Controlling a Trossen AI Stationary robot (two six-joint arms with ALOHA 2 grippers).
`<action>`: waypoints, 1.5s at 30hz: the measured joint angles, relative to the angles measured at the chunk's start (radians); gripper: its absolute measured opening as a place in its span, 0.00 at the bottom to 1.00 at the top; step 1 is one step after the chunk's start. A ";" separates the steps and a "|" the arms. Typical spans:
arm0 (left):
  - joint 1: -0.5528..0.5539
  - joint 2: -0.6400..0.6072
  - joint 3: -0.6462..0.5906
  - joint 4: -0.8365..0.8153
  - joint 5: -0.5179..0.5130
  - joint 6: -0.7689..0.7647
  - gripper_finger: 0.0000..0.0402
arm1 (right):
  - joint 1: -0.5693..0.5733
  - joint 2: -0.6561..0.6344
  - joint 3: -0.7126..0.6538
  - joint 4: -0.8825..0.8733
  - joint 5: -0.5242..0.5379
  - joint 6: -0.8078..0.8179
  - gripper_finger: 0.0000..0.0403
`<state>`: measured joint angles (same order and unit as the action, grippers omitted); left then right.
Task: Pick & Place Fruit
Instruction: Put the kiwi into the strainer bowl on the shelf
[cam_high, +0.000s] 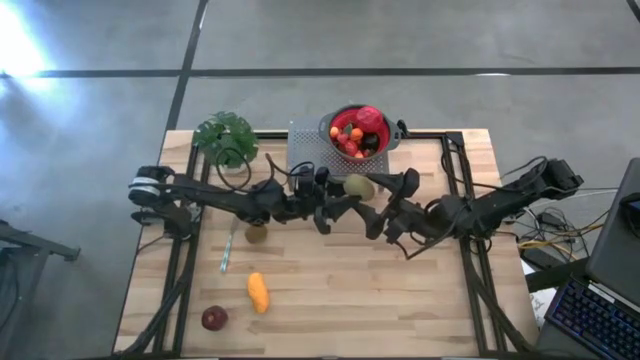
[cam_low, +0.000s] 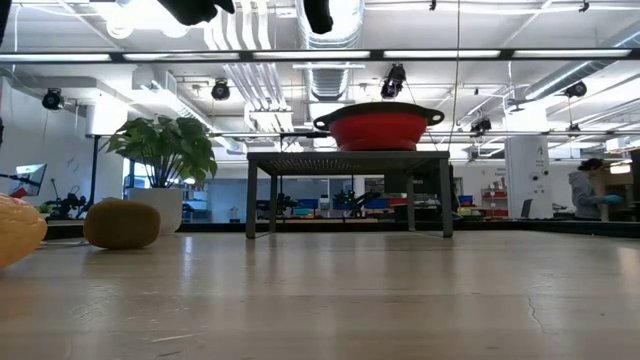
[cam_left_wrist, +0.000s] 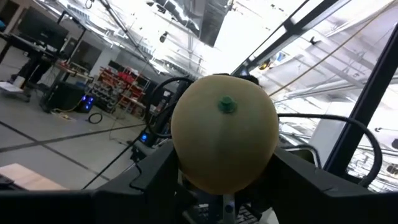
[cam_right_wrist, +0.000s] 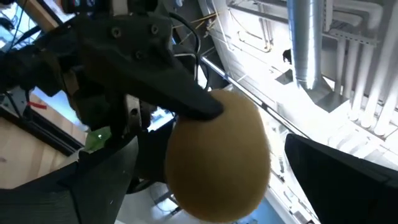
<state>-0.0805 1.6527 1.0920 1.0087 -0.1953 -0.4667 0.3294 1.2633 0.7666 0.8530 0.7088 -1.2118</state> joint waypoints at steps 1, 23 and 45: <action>0.000 0.000 0.001 0.003 0.000 0.000 0.53 | 0.000 0.000 0.000 0.000 0.000 0.000 0.99; 0.000 -0.002 0.007 0.002 0.013 -0.013 0.53 | -0.003 -0.003 0.015 0.002 -0.002 -0.005 0.54; -0.008 -0.003 0.007 -0.007 0.019 0.131 0.65 | -0.002 -0.003 0.015 -0.001 -0.001 -0.015 0.54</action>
<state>-0.0884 1.6501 1.0992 1.0017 -0.1764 -0.3354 0.3271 1.2602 0.7815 0.8521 0.7078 -1.2268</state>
